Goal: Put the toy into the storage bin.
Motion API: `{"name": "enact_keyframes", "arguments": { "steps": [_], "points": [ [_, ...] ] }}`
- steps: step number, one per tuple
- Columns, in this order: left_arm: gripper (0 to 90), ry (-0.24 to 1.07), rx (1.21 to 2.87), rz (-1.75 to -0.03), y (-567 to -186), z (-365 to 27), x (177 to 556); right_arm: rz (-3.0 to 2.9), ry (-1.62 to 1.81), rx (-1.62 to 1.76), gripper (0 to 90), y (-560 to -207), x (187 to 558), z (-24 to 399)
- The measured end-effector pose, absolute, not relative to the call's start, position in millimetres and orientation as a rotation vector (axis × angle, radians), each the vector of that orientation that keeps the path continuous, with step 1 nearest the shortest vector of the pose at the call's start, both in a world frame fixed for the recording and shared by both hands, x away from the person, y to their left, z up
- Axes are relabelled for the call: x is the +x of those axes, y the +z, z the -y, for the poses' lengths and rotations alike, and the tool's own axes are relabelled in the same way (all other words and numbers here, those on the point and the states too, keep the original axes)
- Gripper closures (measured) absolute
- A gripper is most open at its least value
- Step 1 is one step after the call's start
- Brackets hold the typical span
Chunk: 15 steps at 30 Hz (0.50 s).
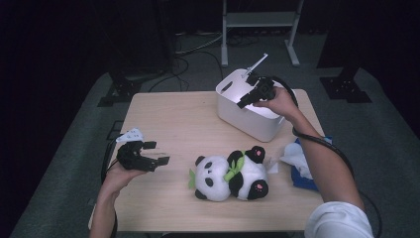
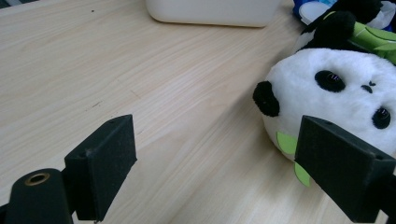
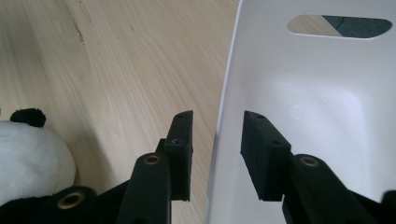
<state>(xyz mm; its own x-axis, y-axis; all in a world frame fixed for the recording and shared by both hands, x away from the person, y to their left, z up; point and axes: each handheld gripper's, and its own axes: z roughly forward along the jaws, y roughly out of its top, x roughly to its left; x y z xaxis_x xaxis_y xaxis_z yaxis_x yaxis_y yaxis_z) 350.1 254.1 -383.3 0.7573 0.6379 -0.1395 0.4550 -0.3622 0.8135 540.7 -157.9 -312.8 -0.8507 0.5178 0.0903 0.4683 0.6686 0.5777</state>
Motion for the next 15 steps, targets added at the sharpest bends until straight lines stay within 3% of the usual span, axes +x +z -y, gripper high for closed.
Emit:
{"name": "enact_keyframes", "arguments": {
  "steps": [15],
  "points": [
    [10.5, 0.25, 2.005, -0.839, -382, -261, 350, -2.812, 0.9, 0.831, 67.8, -321, 549, 145]
  ]
}}
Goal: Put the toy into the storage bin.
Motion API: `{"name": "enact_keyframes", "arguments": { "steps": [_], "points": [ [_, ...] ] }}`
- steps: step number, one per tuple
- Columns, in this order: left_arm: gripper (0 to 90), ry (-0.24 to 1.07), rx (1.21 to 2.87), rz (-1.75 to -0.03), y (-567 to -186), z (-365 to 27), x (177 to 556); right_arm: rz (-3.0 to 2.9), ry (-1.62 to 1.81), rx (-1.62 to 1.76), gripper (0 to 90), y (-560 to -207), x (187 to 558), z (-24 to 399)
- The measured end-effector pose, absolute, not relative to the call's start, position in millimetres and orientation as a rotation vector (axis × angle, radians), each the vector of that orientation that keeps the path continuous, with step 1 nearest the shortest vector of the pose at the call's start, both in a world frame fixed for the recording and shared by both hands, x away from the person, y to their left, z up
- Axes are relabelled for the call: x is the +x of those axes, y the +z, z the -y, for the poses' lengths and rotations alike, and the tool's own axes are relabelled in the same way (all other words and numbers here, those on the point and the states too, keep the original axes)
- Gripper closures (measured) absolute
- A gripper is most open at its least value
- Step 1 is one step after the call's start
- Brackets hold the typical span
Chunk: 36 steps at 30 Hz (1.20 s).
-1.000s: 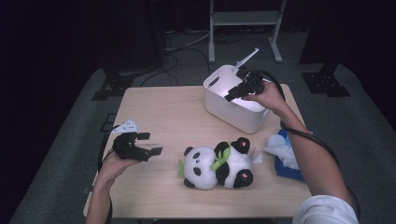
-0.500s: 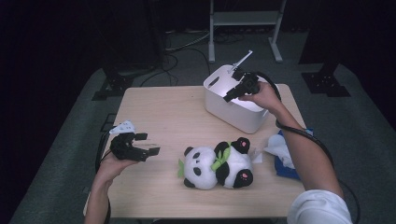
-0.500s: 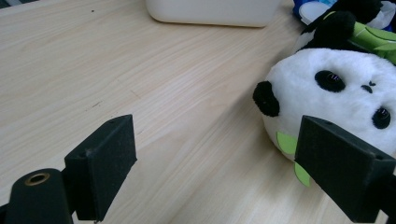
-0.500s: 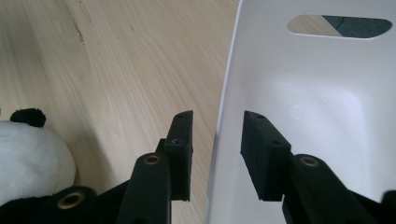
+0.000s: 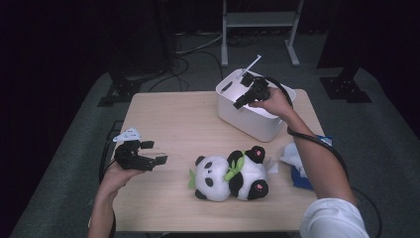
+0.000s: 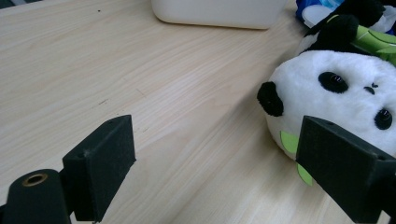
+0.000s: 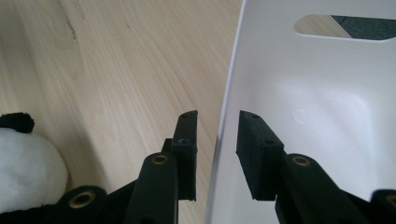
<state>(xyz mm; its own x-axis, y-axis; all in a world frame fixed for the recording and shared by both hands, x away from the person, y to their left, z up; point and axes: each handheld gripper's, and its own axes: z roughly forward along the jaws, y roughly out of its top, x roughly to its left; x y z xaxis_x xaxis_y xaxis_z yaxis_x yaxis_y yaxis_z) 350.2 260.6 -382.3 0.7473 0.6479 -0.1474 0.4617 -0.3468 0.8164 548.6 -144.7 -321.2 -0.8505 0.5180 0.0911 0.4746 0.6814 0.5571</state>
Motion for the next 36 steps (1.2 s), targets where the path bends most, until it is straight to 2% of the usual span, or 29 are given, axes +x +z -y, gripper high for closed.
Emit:
{"name": "enact_keyframes", "arguments": {
  "steps": [15, 25, 36],
  "points": [
    [10.4, 0.25, 2.002, -0.847, -382, -263, 350, -2.838, 0.87, 0.821, 80.2, -328, 551, 142],
    [10.2, 0.251, 1.995, -0.851, -381, -264, 349, -2.871, 0.897, 0.778, 81.7, -327, 545, 133],
    [10.1, 0.242, 1.996, -0.846, -381, -262, 348, -2.904, 0.919, 0.681, 84.1, -325, 520, 122]
  ]
}}
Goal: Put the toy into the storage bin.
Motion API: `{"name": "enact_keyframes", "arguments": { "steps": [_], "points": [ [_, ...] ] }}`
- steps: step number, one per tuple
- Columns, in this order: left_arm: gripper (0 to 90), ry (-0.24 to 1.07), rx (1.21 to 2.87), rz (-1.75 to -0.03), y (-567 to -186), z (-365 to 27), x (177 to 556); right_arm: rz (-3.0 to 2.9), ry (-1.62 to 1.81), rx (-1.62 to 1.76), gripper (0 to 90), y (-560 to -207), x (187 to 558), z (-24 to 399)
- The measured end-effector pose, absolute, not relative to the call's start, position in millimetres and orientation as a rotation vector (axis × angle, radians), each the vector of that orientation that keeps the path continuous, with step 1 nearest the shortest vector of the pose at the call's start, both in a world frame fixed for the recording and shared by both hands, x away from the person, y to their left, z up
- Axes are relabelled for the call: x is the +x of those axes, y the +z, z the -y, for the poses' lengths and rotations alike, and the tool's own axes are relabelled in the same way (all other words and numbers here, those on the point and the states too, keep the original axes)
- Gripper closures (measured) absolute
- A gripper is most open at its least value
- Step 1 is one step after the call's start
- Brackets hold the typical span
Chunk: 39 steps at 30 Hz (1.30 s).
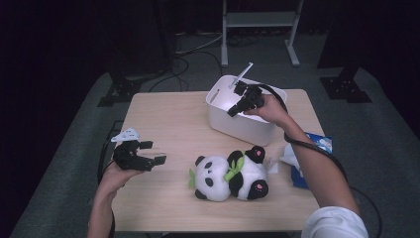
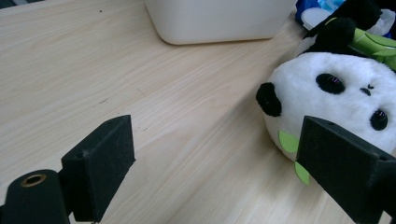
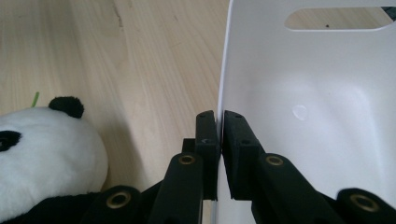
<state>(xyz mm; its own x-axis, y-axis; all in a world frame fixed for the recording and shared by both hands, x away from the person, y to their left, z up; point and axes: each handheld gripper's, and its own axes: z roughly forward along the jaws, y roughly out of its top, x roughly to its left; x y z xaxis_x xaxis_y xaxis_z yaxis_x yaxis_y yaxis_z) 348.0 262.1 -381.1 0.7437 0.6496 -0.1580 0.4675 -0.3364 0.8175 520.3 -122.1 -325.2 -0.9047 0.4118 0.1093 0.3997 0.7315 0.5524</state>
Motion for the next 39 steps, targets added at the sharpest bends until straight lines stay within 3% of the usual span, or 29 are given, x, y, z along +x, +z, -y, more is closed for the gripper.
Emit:
{"name": "enact_keyframes", "arguments": {
  "steps": [39],
  "points": [
    [9.7, 0.228, 2.034, -0.803, -382, -247, 347, -2.98, 0.949, 0.436, 85.1, -324, 445, 106]
  ]
}}
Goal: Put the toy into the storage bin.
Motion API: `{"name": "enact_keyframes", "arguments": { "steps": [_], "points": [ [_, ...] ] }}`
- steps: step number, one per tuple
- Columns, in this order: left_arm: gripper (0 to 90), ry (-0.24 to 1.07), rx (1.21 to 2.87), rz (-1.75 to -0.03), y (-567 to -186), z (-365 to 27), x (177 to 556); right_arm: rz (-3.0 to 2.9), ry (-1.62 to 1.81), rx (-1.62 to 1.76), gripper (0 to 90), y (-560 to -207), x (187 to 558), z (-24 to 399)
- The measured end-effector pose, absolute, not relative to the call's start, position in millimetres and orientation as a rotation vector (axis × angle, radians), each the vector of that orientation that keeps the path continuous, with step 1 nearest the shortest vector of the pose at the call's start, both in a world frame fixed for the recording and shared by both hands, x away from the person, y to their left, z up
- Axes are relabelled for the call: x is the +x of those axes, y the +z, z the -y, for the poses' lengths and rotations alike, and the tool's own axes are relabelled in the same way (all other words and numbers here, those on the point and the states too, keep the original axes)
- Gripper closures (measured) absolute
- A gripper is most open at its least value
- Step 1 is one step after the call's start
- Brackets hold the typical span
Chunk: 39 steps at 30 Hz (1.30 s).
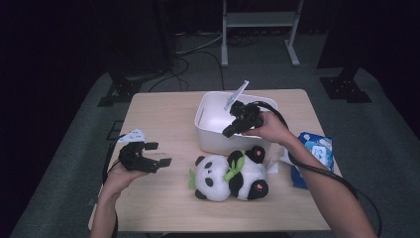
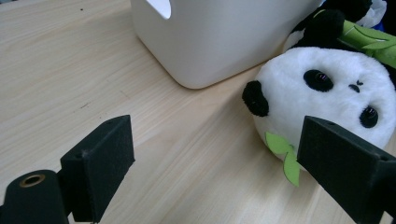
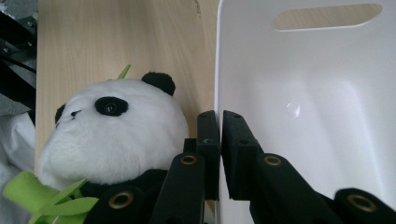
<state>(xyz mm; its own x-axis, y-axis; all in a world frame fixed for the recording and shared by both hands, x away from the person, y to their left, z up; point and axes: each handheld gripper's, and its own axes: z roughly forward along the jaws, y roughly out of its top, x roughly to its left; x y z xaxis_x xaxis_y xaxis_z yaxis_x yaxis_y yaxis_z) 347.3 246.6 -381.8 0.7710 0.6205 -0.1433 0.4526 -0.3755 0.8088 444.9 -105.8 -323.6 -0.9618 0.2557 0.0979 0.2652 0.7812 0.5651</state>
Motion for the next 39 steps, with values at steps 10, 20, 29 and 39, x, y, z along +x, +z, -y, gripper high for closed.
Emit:
{"name": "enact_keyframes", "arguments": {
  "steps": [10, 20, 29, 39],
  "points": [
    [9.7, 0.222, 2.032, -0.806, -383, -246, 348, 2.93, -0.959, -0.452, 84.0, -325, 440, 110],
    [9.7, 0.212, 2.031, -0.808, -386, -244, 349, 2.91, -1.021, -0.5, 80.4, -312, 435, 125],
    [9.7, 0.208, 2.035, -0.809, -389, -242, 349, 2.911, -1.072, -0.518, 76.6, -299, 422, 139],
    [9.7, 0.198, 2.045, -0.816, -392, -239, 350, 2.899, -1.112, -0.453, 73.9, -298, 399, 148]
  ]
}}
